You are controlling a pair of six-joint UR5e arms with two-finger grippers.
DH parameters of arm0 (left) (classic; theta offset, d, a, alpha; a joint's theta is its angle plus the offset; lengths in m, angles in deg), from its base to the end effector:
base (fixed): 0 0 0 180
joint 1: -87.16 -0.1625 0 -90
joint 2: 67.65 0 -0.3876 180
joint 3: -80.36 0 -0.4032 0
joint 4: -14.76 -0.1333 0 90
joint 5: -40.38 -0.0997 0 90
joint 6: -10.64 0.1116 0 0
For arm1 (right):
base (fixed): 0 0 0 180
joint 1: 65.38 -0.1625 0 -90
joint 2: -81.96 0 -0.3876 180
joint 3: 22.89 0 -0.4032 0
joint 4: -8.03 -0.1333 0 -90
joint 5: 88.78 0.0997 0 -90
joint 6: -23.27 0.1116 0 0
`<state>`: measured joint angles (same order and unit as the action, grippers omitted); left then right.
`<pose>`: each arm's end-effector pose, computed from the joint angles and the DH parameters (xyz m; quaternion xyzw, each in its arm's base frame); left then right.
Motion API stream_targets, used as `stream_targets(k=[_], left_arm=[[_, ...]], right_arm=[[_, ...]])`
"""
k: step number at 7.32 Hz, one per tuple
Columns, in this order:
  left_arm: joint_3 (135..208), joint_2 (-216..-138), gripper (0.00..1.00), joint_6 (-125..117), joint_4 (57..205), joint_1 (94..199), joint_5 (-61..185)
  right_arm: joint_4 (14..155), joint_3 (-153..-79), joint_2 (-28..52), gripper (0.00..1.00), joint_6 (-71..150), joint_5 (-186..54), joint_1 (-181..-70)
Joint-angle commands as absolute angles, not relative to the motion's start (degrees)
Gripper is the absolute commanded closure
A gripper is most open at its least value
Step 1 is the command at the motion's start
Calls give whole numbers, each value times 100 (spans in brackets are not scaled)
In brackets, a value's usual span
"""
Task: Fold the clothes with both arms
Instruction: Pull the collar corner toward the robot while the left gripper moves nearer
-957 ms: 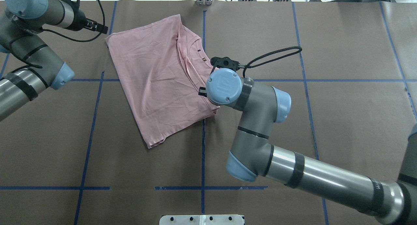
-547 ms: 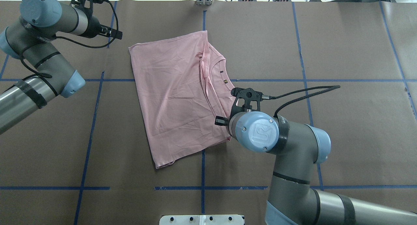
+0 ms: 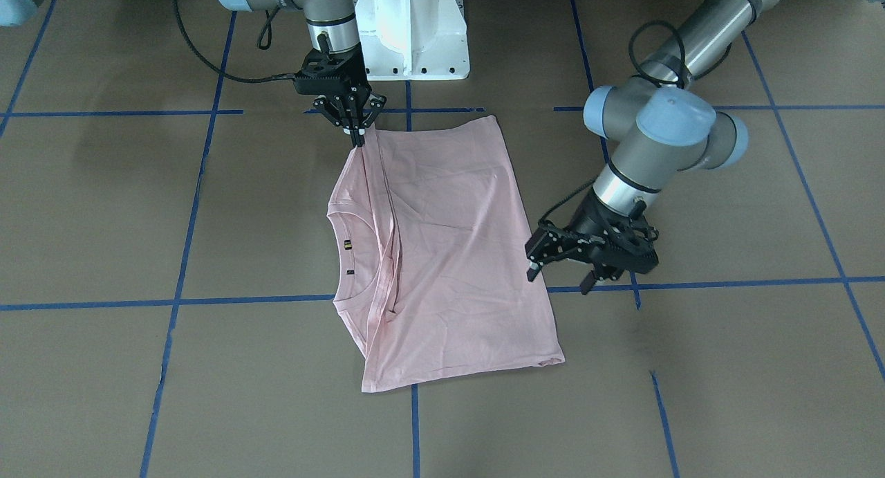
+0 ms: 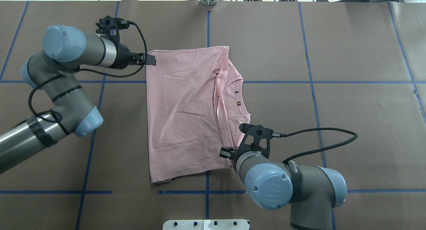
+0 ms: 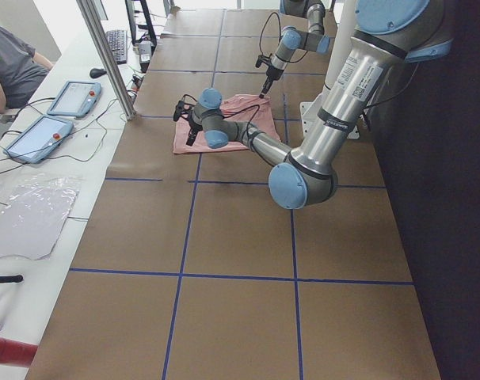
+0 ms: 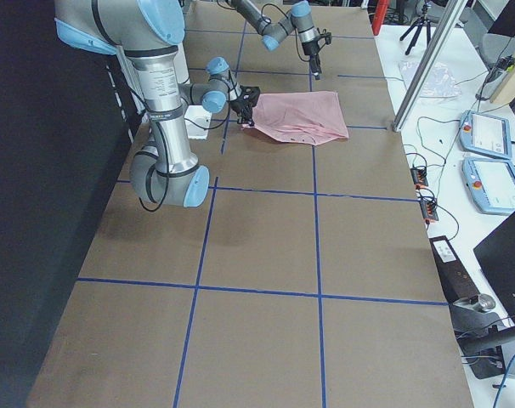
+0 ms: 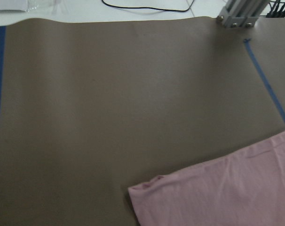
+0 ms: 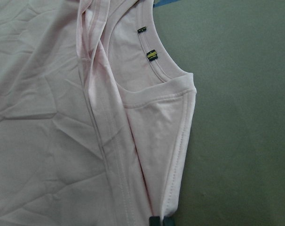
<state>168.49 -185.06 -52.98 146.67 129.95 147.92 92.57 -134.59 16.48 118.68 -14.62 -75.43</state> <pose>0.4304 -0.5342 0.2815 0.2071 0.5237 -0.0335 0.8257 -0.5483 -0.2635 0.2124 0.1414 -0.4263 0.1794 0.8753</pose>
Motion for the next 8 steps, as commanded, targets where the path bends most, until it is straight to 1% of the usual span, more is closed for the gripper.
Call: stream_targets(k=[1, 2, 3, 4, 5, 6, 8], left_arm=[[18707, -17432, 0, -6141, 14081, 12078, 14586], [19263, -16887, 0, -6473, 14071, 11551, 14185], [19460, -16620, 0, -6859, 14054, 11093, 13859], [19470, -16626, 0, -7263, 13697, 10689, 13455], [19462, -16774, 17, -7563, 13302, 10458, 13260], [19427, -16889, 43, -7584, 12967, 10369, 13258], [19400, -17179, 43, -7584, 12394, 10053, 13258]], right_arm=[[9258, -13504, 1621, 100, 11986, -1619, -7425], [9258, -13504, 1613, 100, 11986, -1627, -7425], [9258, -13504, 1613, 100, 11986, -1636, -7425], [9258, -13504, 1613, 100, 11986, -1636, -7425], [9258, -13504, 1613, 100, 11986, -1636, -7425], [9258, -13504, 1613, 100, 11986, -1636, -7425], [9258, -13504, 1621, 100, 11986, -1654, -7425]])
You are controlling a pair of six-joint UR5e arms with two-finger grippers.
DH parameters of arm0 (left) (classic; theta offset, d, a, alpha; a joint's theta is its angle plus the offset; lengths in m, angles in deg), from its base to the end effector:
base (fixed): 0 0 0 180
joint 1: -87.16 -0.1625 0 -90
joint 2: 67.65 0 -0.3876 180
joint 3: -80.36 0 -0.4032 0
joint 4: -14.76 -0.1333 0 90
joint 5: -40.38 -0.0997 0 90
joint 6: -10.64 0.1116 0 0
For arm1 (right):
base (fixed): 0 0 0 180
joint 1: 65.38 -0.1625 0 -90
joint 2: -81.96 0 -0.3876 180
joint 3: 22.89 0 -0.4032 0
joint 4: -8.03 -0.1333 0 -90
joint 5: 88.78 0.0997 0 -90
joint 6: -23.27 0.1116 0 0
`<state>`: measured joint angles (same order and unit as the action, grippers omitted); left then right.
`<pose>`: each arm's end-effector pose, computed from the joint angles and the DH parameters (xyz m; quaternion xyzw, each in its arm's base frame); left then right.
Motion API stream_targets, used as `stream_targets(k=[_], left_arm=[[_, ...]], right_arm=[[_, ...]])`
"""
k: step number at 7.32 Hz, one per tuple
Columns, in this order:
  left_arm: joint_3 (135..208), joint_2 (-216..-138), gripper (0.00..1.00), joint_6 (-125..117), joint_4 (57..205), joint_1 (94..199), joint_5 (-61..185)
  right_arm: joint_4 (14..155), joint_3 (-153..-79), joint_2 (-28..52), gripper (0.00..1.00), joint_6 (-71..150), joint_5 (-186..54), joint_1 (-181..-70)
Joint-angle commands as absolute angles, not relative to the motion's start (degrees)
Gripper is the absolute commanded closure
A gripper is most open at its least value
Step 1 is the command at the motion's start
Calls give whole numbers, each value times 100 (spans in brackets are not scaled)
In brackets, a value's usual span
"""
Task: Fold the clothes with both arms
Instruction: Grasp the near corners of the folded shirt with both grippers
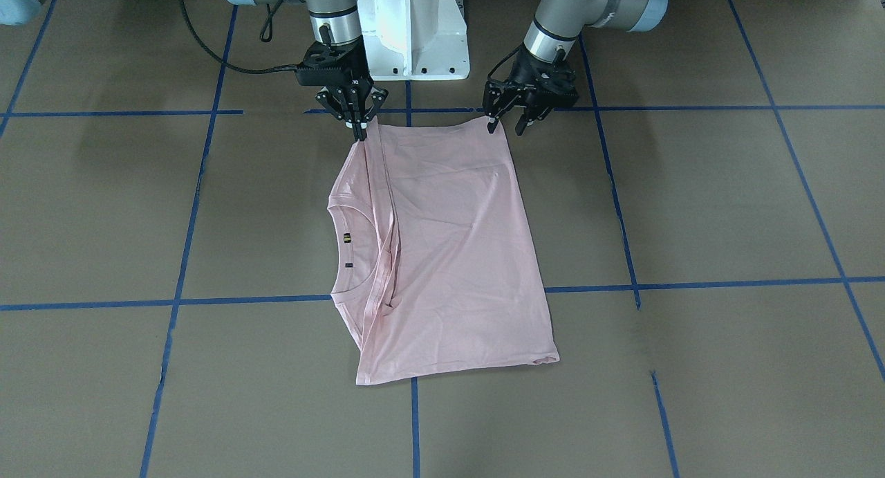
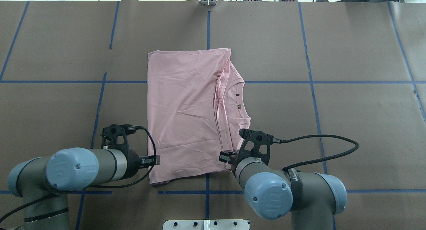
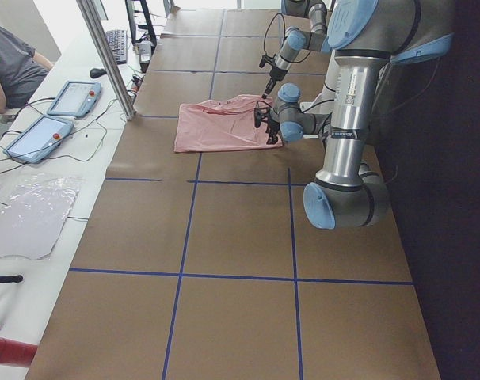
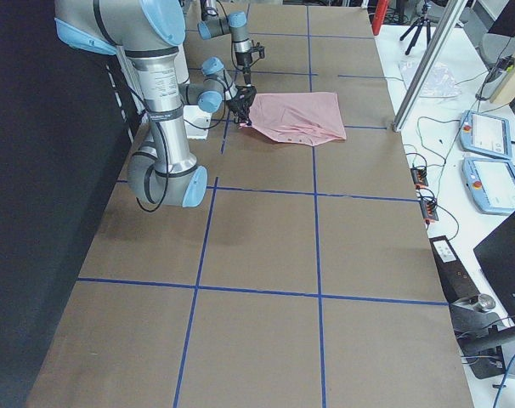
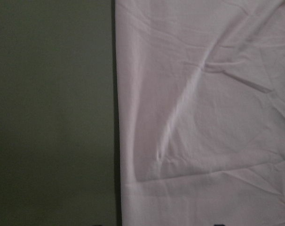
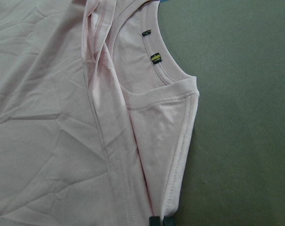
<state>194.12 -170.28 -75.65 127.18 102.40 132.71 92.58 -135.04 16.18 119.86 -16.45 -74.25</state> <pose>0.5029 -0.2705 0.2740 0.0633 0.4871 -0.0776 0.8676 -0.5497 -0.2550 0.2115 0.1467 -0.4289 0.1861 0.8717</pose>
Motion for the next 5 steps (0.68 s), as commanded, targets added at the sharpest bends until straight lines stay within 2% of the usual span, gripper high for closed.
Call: stream_targets(k=[1, 5], left_arm=[[19383, -17180, 43, -7584, 12392, 9886, 13258], [19242, -17180, 47, -7584, 12384, 9779, 13258]], right_arm=[[9258, -13504, 1621, 100, 11986, -1654, -7425], [9258, -13504, 1630, 100, 11986, -1654, -7425]])
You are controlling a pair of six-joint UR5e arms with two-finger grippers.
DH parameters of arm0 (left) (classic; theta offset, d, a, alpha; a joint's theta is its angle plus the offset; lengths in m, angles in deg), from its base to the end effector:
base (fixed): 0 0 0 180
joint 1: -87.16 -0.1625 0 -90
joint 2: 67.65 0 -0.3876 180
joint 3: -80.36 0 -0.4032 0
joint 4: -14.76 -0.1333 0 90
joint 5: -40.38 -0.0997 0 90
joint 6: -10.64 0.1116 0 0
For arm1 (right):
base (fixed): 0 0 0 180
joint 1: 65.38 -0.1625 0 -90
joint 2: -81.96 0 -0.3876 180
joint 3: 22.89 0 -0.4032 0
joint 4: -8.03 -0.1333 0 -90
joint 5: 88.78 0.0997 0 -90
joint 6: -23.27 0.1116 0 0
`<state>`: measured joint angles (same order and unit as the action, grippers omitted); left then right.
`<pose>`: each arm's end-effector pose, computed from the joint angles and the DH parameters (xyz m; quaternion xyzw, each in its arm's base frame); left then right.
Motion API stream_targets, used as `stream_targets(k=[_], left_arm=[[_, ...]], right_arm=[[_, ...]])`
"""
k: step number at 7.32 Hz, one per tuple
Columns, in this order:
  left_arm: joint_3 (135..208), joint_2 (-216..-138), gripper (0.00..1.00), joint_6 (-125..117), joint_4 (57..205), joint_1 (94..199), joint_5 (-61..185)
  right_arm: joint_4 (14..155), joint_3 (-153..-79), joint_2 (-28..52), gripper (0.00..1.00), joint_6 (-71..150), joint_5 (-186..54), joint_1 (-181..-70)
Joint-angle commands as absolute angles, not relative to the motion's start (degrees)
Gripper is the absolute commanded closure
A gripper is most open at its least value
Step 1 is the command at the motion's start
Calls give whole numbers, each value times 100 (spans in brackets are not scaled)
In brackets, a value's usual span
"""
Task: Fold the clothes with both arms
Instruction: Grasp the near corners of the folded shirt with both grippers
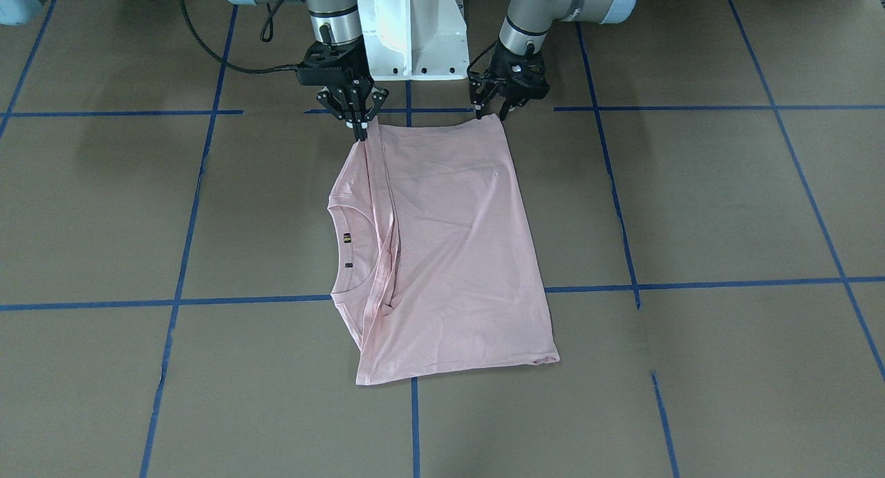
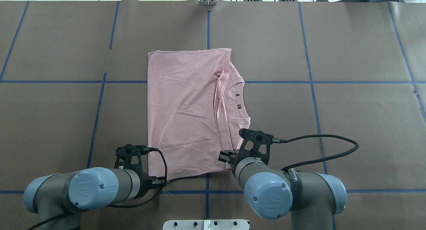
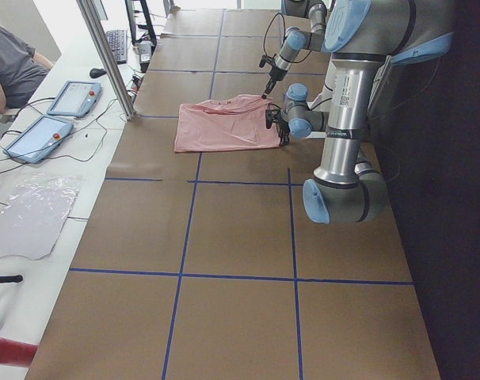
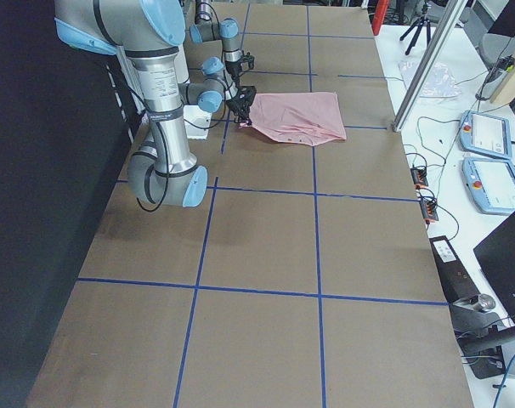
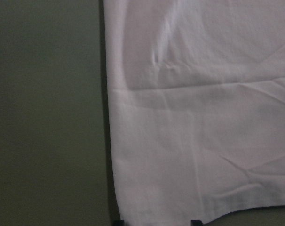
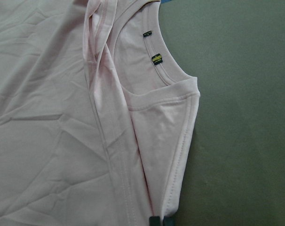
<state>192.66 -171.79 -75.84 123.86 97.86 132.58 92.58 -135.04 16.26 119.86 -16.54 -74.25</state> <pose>0.5336 -0.2321 0.2798 0.0408 0.4644 -0.0465 0.8835 -0.5497 -0.2552 0.2107 0.1474 -0.4295 0.1864 0.8712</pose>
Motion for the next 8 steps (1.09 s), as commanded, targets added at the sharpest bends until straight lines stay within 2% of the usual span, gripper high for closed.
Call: stream_targets(k=[1, 2, 3, 6, 7, 8], left_arm=[[19242, -17180, 53, -7584, 12384, 9779, 13258], [19242, -17180, 84, -7584, 12384, 9779, 13258], [19242, -17171, 100, -7593, 12384, 9779, 13258], [19408, -17163, 100, -7558, 12384, 9840, 13231], [19661, -17137, 100, -7531, 12375, 9867, 13266], [20038, -17171, 100, -7505, 12001, 9876, 13284]], right_arm=[[9258, -13504, 1630, 100, 11986, -1654, -7425], [9258, -13504, 1630, 100, 11986, -1654, -7425], [9258, -13504, 1630, 100, 11986, -1654, -7425], [9258, -13512, 1595, 100, 11986, -1654, -7443], [9267, -13686, 1534, 100, 11978, -1654, -7443], [9563, -14175, 1394, 100, 11986, -1636, -7434]])
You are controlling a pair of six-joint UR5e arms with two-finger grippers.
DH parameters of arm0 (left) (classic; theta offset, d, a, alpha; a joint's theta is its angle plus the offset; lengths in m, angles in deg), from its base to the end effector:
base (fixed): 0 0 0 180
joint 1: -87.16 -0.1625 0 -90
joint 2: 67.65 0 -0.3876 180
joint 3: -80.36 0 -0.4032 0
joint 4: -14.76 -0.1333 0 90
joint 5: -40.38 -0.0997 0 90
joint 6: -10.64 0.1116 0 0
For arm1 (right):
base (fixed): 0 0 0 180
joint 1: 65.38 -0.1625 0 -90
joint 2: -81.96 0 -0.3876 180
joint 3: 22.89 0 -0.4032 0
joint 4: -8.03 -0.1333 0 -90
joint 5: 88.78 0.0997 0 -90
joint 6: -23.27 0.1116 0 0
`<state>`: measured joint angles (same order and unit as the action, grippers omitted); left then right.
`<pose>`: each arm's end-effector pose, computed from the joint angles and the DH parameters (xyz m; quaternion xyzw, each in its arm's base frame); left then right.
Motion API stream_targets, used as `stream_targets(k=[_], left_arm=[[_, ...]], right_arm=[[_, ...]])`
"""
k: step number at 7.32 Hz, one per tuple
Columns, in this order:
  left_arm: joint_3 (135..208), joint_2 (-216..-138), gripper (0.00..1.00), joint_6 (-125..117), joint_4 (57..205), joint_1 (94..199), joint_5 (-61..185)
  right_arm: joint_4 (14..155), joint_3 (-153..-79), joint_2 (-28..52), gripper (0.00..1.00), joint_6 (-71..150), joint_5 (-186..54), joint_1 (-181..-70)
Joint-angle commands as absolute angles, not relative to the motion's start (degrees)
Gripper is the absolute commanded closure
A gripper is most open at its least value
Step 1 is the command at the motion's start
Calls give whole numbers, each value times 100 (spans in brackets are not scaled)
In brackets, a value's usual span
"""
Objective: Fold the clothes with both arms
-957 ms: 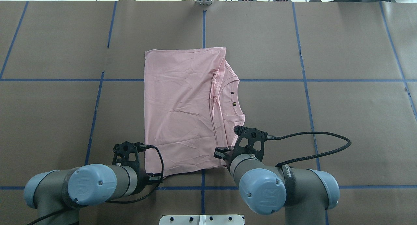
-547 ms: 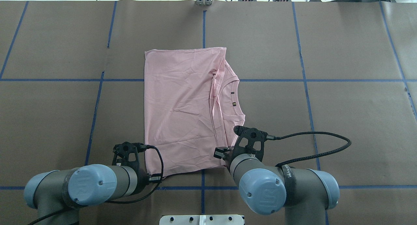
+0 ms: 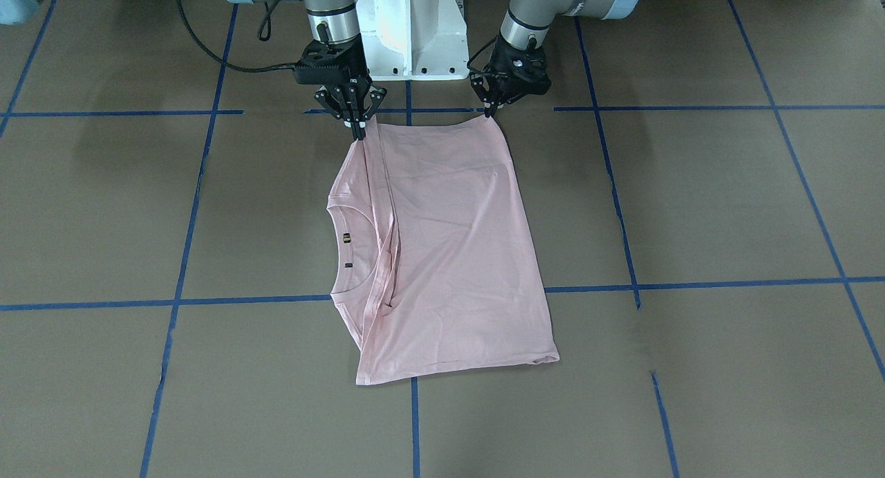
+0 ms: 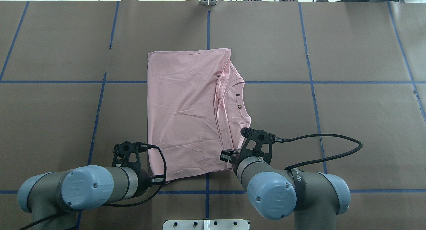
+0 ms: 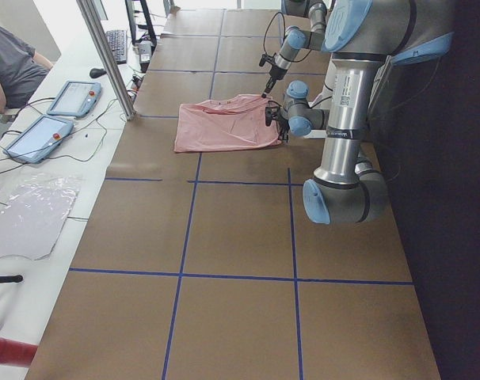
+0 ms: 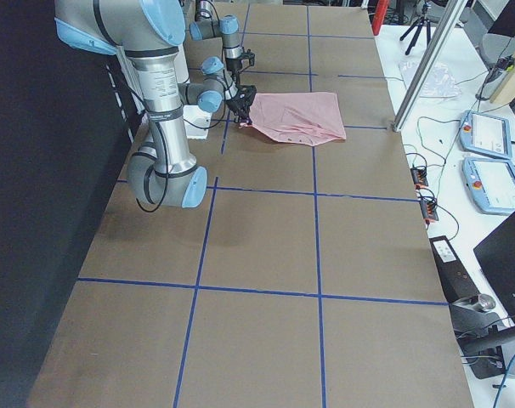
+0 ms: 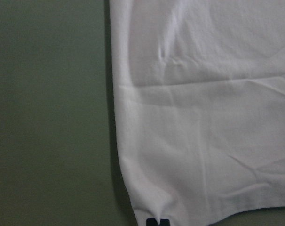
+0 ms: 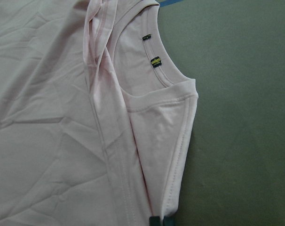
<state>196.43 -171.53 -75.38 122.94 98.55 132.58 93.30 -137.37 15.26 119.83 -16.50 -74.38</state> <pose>0.5131 -0.2350 0.2541 0.0483 0.4836 -0.0472 0.8727 -0.5361 -0.2543 0.2055 0.1474 -0.4340 0.1875 0.8688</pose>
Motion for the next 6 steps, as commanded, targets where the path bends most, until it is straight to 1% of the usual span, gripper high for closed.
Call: stream_targets(k=[1, 2, 3, 4, 6], left_arm=[[20642, -17206, 100, -7505, 11336, 9867, 13441], [21266, -17276, 100, -7505, 10755, 9885, 13703], [21803, -17538, 100, -7505, 10105, 9902, 13828], [21930, -17984, 100, -7505, 9585, 10042, 13977], [21731, -18103, 100, -7096, 9501, 10252, 13978]], right_arm=[[10358, -14850, 1402, 100, 11986, -1610, -7295], [10957, -15501, 1410, 100, 11995, -1610, -7111], [11329, -15838, 1463, 100, 11995, -1601, -7004], [11358, -15850, 1463, 100, 12004, -1601, -7003], [11359, -15606, 1498, 100, 11995, -1601, -6969]])
